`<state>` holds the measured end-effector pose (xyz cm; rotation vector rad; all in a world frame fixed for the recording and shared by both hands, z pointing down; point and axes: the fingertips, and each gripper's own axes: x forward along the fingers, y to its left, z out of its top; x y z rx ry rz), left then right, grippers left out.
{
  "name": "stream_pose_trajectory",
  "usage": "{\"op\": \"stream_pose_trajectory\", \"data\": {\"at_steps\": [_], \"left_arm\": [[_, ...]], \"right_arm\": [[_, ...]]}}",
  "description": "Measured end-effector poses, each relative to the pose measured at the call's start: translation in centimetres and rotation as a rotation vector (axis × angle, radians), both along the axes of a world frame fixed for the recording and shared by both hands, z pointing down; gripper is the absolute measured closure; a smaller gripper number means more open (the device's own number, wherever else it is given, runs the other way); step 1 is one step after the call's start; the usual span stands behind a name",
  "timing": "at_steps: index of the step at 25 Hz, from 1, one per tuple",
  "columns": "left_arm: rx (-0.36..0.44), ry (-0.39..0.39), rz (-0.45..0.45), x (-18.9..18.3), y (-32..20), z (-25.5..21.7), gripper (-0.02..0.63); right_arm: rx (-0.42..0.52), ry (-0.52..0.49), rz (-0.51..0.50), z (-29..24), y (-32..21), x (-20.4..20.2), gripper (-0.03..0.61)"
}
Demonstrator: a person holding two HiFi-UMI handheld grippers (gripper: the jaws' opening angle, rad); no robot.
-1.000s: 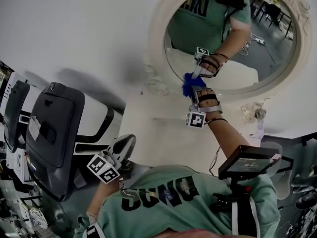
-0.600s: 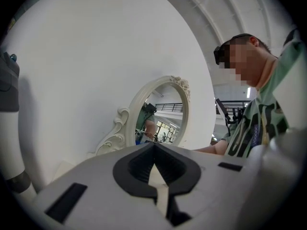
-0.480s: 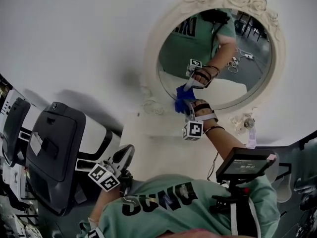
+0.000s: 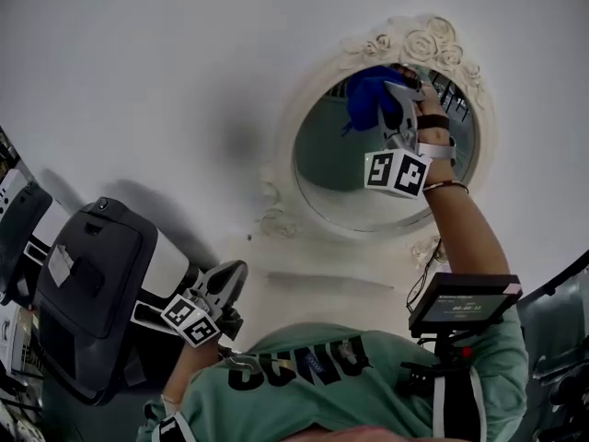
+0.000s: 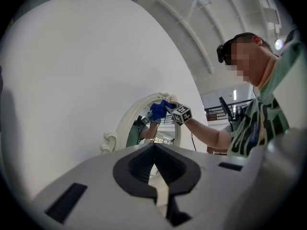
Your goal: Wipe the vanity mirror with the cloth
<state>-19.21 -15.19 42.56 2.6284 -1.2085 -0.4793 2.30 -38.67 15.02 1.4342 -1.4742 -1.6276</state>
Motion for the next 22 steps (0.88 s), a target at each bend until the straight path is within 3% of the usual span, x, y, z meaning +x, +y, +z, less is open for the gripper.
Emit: {"op": "stream_pose_trajectory", "data": {"at_steps": [3,14,17,22], "left_arm": [[0.009,0.004,-0.010,-0.5,-0.2,0.0,0.604],[-0.006,0.003,-0.013,-0.6,-0.5,-0.3,0.604],[-0.021,-0.004,-0.002,0.0,-0.4,-0.1,0.604],[-0.070,-0.015,-0.005,0.1,0.2,0.9,0.604]], "right_arm": [[0.033,-0.010,0.048,-2.8,-0.8,0.8,0.529],[0.021,0.004,0.086,-2.4,-2.4,1.0,0.529],[-0.008,0.012,0.090,0.3,-2.4,1.0,0.529],[-0.066,0.082,0.071,10.1,-2.1,0.3,0.529]]}}
